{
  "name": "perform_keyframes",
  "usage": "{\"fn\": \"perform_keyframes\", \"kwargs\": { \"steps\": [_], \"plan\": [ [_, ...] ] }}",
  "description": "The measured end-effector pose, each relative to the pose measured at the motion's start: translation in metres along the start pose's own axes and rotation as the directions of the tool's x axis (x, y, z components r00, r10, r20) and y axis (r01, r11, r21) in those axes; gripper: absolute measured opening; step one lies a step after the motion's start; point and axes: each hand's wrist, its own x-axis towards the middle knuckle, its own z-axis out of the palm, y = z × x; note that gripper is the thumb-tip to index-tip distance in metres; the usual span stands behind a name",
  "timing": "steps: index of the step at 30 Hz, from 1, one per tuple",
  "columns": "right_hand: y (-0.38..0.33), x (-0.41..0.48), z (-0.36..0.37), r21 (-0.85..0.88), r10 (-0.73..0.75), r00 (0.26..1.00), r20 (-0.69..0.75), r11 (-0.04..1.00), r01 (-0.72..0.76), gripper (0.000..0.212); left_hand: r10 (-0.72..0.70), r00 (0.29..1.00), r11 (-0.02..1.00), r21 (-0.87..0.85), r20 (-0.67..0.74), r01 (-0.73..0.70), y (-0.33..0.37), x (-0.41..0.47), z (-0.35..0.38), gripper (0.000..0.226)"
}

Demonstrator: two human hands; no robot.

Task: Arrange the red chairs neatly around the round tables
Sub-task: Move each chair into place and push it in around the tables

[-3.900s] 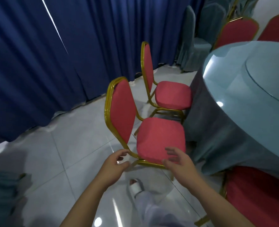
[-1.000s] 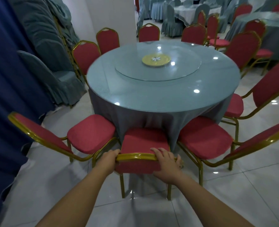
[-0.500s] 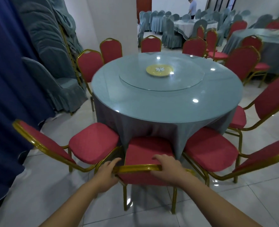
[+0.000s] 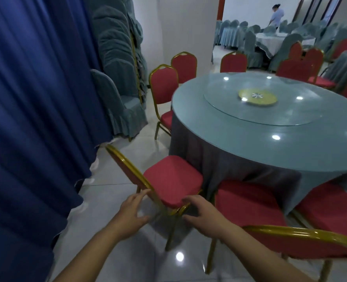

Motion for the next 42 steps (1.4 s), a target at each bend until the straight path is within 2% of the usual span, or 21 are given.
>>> {"fn": "perform_keyframes", "kwargs": {
  "steps": [8,13,16,18,20,22,24,26,29,31,33,35,38,40,42],
  "plan": [
    [-0.068,0.106,0.051,0.044,0.089,0.996,0.004,0.995,-0.089,0.076,-0.022,0.997,0.998,-0.058,-0.074,0.018,-0.084,0.044,-0.1,0.083],
    [-0.086,0.2,0.058,0.04,0.125,0.992,0.027,0.991,-0.126,0.087,0.014,0.999,0.999,0.053,-0.045,-0.012,-0.108,0.128,-0.149,0.09],
    [-0.089,0.252,0.072,-0.048,0.137,0.985,0.104,0.99,-0.133,0.093,0.027,1.0,0.97,0.241,0.01,-0.029,-0.121,0.189,-0.177,0.096],
    [-0.087,0.274,0.088,-0.15,0.148,0.977,0.156,0.981,-0.125,0.093,0.004,0.998,0.912,0.41,0.066,-0.03,-0.134,0.226,-0.191,0.099],
    [-0.086,0.289,0.109,-0.095,0.195,0.968,0.16,0.979,-0.182,0.089,-0.005,0.985,0.838,0.538,0.175,-0.092,-0.147,0.261,-0.205,0.097],
    [-0.084,0.303,0.12,-0.012,0.222,0.968,0.115,0.975,-0.222,0.078,-0.014,0.956,0.788,0.592,0.294,-0.17,-0.158,0.296,-0.218,0.089],
    [-0.08,0.32,0.115,0.002,0.199,0.976,0.092,0.98,-0.2,0.069,-0.007,0.924,0.759,0.604,0.382,-0.243,-0.169,0.328,-0.229,0.076],
    [-0.085,0.33,0.107,0.018,0.167,0.98,0.111,0.985,-0.17,0.068,0.0,0.9,0.777,0.566,0.435,-0.274,-0.181,0.349,-0.236,0.063],
    [-0.095,0.334,0.101,0.011,0.162,0.985,0.065,0.987,-0.163,0.083,0.086,0.861,0.81,0.468,0.502,-0.354,-0.194,0.376,-0.245,0.04],
    [-0.098,0.338,0.105,0.031,0.195,0.979,0.058,0.98,-0.197,0.088,0.117,0.816,0.786,0.45,0.567,-0.425,-0.199,0.397,-0.254,0.036],
    [-0.104,0.348,0.113,0.003,0.261,0.965,0.013,0.965,-0.261,0.084,0.14,0.776,0.759,0.437,0.615,-0.483,-0.205,0.418,-0.262,0.04],
    [-0.114,0.36,0.123,0.023,0.363,0.929,-0.068,0.932,-0.363,0.073,0.18,0.767,0.749,0.419,0.616,-0.513,-0.211,0.434,-0.266,0.043],
    [-0.134,0.372,0.137,0.108,0.52,0.831,-0.196,0.854,-0.508,0.043,0.246,0.778,0.756,0.388,0.578,-0.527,-0.22,0.446,-0.27,0.039],
    [-0.147,0.375,0.146,0.135,0.645,0.724,-0.246,0.762,-0.633,0.027,0.263,0.756,0.74,0.378,0.599,-0.557,-0.224,0.448,-0.274,0.033],
    [-0.159,0.373,0.16,0.182,0.748,0.586,-0.311,0.652,-0.736,0.022,0.28,0.735,0.72,0.372,0.617,-0.586,-0.224,0.445,-0.277,0.026]
  ]
}}
